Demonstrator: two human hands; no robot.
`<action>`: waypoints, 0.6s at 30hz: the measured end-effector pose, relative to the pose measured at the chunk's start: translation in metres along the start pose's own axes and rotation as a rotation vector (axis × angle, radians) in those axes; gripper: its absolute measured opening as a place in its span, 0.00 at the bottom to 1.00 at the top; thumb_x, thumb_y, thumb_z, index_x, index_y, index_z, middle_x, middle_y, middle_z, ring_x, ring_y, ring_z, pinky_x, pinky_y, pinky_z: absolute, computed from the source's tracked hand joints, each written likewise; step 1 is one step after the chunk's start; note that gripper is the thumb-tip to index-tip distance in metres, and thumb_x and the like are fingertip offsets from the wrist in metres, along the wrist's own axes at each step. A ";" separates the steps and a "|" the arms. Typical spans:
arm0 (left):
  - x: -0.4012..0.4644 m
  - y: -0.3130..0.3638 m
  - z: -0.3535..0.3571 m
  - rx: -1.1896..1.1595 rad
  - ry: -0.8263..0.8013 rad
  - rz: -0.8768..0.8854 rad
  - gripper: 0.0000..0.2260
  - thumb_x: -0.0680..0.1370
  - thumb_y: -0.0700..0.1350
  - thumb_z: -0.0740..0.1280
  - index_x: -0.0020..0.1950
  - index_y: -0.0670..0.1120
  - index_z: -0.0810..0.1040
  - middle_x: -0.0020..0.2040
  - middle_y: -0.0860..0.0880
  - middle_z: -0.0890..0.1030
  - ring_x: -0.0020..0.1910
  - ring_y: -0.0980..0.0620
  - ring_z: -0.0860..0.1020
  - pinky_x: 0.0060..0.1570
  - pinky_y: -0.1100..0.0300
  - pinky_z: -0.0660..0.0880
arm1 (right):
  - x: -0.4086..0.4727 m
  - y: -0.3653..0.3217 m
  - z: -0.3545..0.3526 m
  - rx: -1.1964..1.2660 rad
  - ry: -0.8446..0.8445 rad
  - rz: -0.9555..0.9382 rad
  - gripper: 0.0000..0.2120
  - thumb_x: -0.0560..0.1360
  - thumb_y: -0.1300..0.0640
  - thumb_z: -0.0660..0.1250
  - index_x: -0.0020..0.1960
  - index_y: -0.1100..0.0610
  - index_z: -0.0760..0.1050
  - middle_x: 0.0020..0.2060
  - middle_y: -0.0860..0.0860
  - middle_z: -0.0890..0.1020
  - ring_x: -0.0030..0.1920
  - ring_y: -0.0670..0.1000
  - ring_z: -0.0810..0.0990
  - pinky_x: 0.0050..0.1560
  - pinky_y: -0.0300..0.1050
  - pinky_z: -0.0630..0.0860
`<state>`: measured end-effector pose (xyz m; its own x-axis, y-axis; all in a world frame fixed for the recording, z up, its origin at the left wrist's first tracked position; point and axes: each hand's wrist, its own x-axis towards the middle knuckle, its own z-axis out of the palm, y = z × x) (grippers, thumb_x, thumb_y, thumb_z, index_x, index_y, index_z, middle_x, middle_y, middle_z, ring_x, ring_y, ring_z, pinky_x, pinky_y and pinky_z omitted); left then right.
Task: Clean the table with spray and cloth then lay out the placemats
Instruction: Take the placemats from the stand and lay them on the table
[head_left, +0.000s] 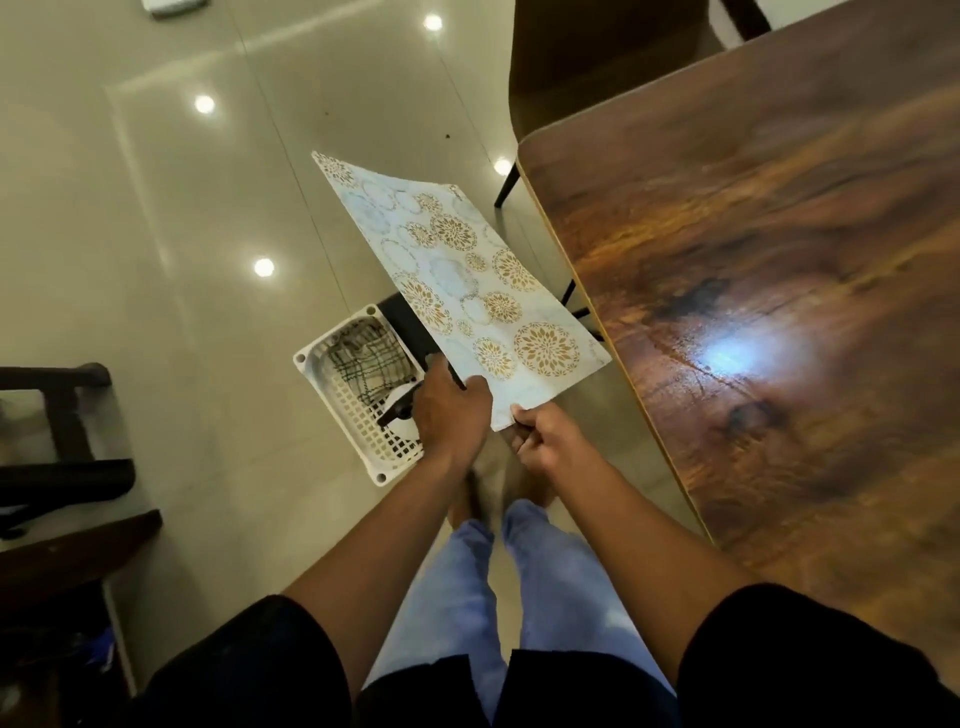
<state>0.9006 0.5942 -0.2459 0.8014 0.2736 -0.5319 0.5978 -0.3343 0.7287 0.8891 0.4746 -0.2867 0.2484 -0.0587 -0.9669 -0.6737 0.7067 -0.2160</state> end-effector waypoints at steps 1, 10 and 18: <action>0.001 0.011 -0.009 -0.005 0.024 0.002 0.17 0.78 0.46 0.63 0.67 0.46 0.78 0.55 0.40 0.85 0.54 0.33 0.83 0.53 0.41 0.81 | -0.011 -0.002 0.009 -0.016 -0.032 0.003 0.13 0.80 0.74 0.60 0.57 0.61 0.78 0.39 0.55 0.86 0.34 0.53 0.87 0.31 0.47 0.83; -0.002 0.053 -0.110 -0.383 0.283 -0.094 0.29 0.81 0.35 0.60 0.80 0.54 0.75 0.73 0.47 0.82 0.68 0.42 0.82 0.70 0.40 0.81 | -0.115 -0.018 0.079 -0.319 -0.270 -0.035 0.09 0.81 0.71 0.63 0.57 0.62 0.76 0.46 0.57 0.85 0.46 0.55 0.85 0.44 0.51 0.84; -0.009 0.072 -0.177 -0.516 0.344 0.081 0.25 0.82 0.26 0.62 0.78 0.40 0.76 0.70 0.41 0.82 0.59 0.49 0.80 0.43 0.74 0.77 | -0.158 -0.059 0.094 -1.174 0.008 -0.658 0.18 0.75 0.41 0.73 0.48 0.55 0.76 0.41 0.54 0.84 0.38 0.54 0.83 0.39 0.49 0.82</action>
<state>0.9327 0.7276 -0.1119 0.7396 0.5688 -0.3597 0.3792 0.0894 0.9210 0.9548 0.5086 -0.1084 0.7524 -0.1582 -0.6395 -0.6267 -0.4711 -0.6208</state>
